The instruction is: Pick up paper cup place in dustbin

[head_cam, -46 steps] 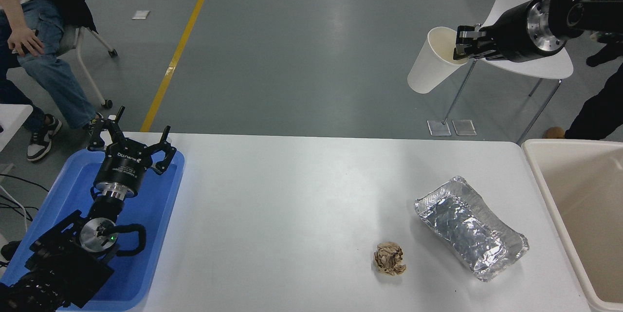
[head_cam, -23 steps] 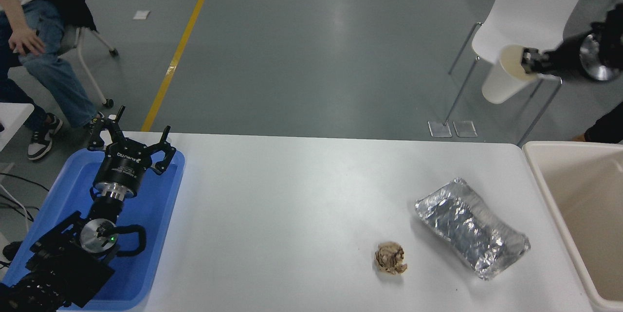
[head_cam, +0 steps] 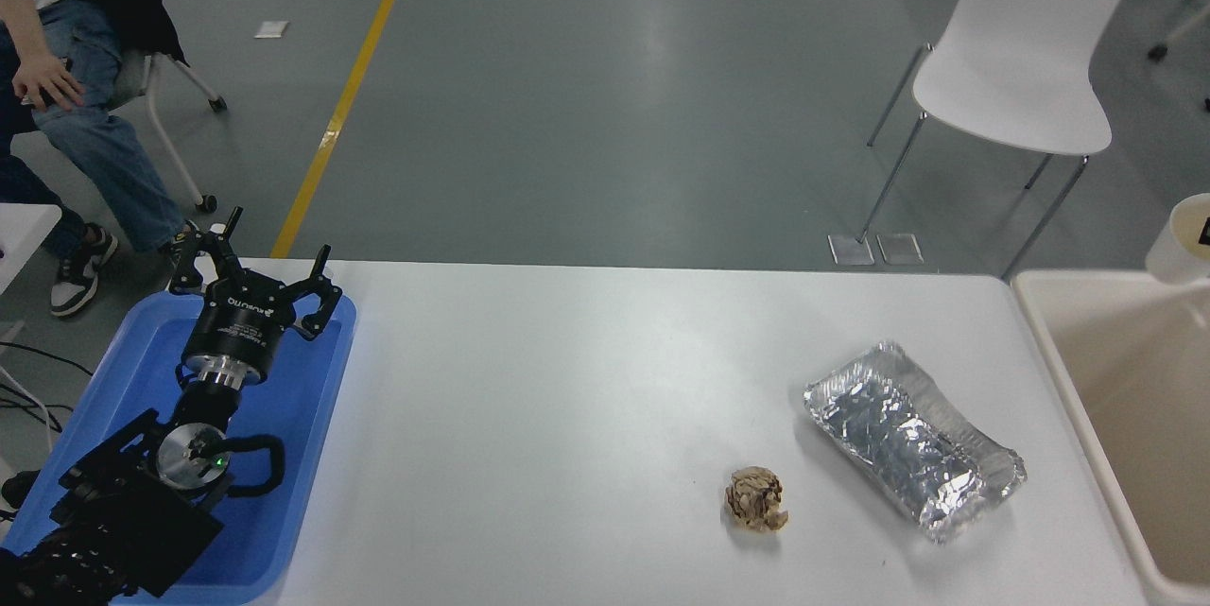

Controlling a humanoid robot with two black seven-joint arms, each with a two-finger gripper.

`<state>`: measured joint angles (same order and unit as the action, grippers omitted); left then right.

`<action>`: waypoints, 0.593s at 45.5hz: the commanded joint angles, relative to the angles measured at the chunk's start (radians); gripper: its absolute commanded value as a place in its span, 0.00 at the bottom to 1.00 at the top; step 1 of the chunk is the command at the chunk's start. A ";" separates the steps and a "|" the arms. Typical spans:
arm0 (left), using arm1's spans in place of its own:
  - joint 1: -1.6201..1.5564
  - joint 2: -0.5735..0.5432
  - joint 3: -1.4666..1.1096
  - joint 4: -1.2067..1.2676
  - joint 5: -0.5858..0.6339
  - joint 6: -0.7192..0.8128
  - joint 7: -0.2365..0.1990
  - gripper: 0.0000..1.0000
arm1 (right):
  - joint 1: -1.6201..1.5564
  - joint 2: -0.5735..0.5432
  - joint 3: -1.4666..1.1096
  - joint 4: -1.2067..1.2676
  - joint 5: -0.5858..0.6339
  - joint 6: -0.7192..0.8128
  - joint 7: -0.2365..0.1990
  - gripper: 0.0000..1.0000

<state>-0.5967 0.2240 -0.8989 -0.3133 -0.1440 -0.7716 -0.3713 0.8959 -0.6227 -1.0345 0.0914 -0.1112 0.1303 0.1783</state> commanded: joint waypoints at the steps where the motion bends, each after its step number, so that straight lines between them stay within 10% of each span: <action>1: 0.000 0.000 0.000 0.000 0.000 0.000 -0.001 1.00 | -0.219 0.001 0.177 -0.079 0.001 -0.104 0.000 0.00; 27: 0.000 0.000 0.000 0.000 0.000 0.000 0.000 1.00 | -0.341 0.098 0.291 -0.081 -0.001 -0.241 0.000 0.00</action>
<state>-0.5967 0.2239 -0.8989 -0.3132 -0.1442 -0.7716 -0.3724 0.5915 -0.5470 -0.7796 0.0144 -0.1118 -0.0753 0.1780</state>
